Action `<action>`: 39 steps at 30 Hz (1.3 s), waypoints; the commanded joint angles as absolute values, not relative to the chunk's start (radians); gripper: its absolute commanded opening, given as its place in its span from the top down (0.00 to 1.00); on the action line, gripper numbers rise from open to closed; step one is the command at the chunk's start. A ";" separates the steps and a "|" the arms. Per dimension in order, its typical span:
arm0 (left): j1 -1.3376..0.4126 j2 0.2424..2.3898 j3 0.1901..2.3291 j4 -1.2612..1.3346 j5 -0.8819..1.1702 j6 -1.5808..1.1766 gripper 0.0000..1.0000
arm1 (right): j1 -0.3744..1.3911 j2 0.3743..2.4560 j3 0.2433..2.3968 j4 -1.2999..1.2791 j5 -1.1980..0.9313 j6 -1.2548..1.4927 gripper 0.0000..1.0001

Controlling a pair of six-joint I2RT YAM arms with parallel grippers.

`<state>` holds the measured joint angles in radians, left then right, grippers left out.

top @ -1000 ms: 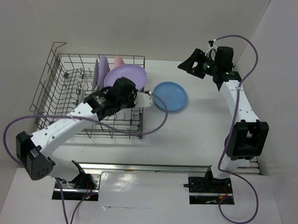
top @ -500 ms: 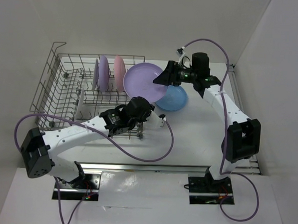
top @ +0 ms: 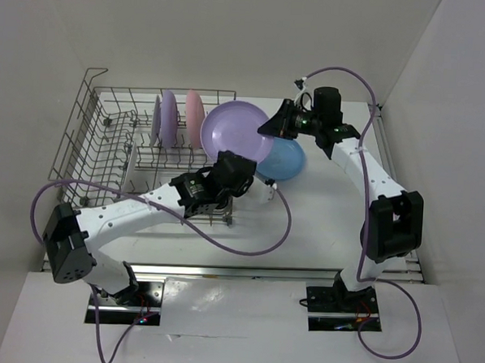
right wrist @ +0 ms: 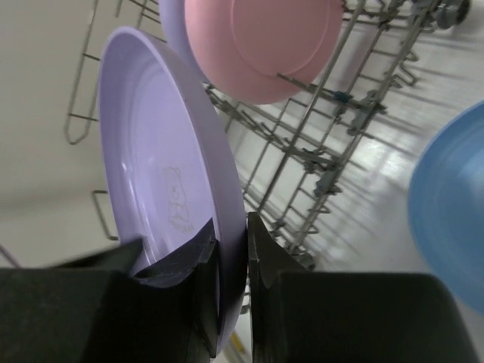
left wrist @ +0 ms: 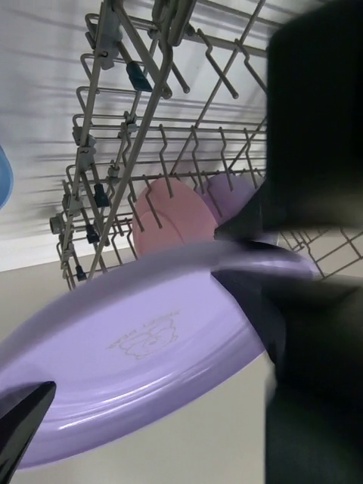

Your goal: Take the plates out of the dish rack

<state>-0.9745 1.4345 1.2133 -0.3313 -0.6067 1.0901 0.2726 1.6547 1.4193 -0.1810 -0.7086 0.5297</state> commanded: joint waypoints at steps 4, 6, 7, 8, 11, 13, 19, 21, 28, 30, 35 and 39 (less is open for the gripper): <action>-0.940 1.511 1.540 -0.667 -0.539 0.682 0.00 | 0.160 1.624 1.411 -0.160 -0.612 0.567 1.00; -0.881 1.534 1.673 -0.777 -0.462 0.533 0.00 | 0.098 1.624 1.411 -0.187 -0.565 0.577 1.00; -0.858 1.543 1.710 -0.825 -0.389 0.493 0.00 | 0.081 1.624 1.422 -0.196 -0.520 0.577 1.00; -0.833 1.543 1.738 -0.897 -0.353 0.457 0.00 | 0.055 1.624 1.422 -0.205 -0.493 0.562 1.00; -0.729 1.528 1.773 -0.953 -0.210 0.397 0.00 | 0.040 1.624 1.431 -0.228 -0.361 0.516 1.00; -0.663 1.475 1.723 -0.943 -0.189 0.368 0.00 | 0.028 1.634 1.399 -0.229 -0.318 0.497 1.00; -0.465 1.404 1.681 -0.939 -0.111 0.327 0.00 | 0.017 1.741 1.308 -0.155 -0.376 0.497 1.00; -0.428 1.394 1.661 -0.939 -0.120 0.327 0.00 | 0.017 1.782 1.298 -0.131 -0.388 0.508 1.00; -0.331 1.385 1.620 -0.927 -0.120 0.318 0.00 | 0.017 1.917 1.298 -0.035 -0.446 0.532 1.00; -0.299 1.385 1.620 -0.917 -0.111 0.318 0.00 | 0.017 1.947 1.307 -0.035 -0.474 0.522 1.00; -0.229 1.396 1.632 -0.936 -0.052 0.298 0.00 | 0.017 1.956 1.307 -0.070 -0.485 0.479 0.72; -0.198 1.407 1.654 -0.945 -0.040 0.307 0.00 | 0.041 1.938 1.356 -0.207 -0.454 0.394 0.28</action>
